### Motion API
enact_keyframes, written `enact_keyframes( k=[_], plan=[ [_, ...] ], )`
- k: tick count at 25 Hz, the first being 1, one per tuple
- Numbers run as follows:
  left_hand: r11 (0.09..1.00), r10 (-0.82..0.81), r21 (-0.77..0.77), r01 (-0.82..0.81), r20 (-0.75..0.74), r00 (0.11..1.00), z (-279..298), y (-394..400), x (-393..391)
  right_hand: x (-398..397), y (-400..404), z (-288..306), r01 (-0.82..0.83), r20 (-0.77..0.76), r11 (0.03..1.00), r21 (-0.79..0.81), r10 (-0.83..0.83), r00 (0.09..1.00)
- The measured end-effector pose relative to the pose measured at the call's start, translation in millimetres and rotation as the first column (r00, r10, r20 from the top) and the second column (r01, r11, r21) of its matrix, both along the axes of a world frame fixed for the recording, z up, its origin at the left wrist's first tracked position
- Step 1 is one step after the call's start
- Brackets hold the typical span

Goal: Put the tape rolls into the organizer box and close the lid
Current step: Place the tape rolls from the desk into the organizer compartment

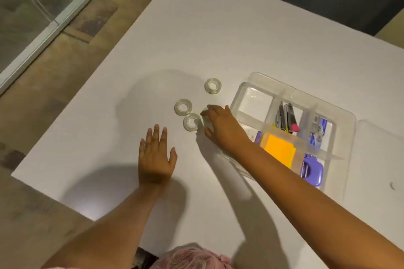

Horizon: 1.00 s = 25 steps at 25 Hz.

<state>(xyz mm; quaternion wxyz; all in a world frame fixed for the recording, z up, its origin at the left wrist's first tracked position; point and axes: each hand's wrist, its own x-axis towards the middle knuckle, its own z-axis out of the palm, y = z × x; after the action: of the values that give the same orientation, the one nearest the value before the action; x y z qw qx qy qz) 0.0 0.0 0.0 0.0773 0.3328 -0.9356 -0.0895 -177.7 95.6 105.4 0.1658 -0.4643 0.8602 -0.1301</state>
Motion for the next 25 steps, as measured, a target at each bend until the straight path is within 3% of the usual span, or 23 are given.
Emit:
enact_keyframes(
  k=[3, 6, 9, 15, 18, 21, 25],
  plan=[
    [0.998, 0.017, -0.058, -0.022, -0.093, 0.996, -1, -1, 0, -5, -20, -5, -0.007, -0.035, 0.985, 0.174, 0.013, 0.999],
    [0.998, 0.002, -0.06, -0.004, -0.042, 0.999, -3, 0, 0, -8, -28, -9, 0.048, -0.117, 0.953, 0.299, -0.013, 0.993],
    [0.999, 0.012, -0.05, -0.012, 0.003, 1.0, 0, -1, -3, -7, -32, -9, 0.088, -0.096, 0.93, 0.357, -0.057, 0.994],
    [1.0, 0.02, -0.016, -0.02, 0.019, 1.0, 2, 0, -3, -8, -35, -12, 0.09, -0.118, 0.941, 0.326, -0.054, 0.992],
    [1.0, 0.024, -0.017, -0.023, 0.023, 0.999, 2, 0, -2, -14, -31, -3, 0.146, -0.21, 0.953, 0.266, -0.091, 0.974],
    [1.0, 0.025, -0.007, -0.025, 0.01, 1.0, 3, 1, -2, -34, -20, 17, 0.289, -0.202, 0.951, 0.106, -0.264, 0.943],
    [1.0, 0.027, 0.006, -0.027, 0.007, 1.0, 3, 1, -1, -75, 13, 28, 0.529, -0.078, 0.848, -0.03, -0.529, 0.845]
  ],
)
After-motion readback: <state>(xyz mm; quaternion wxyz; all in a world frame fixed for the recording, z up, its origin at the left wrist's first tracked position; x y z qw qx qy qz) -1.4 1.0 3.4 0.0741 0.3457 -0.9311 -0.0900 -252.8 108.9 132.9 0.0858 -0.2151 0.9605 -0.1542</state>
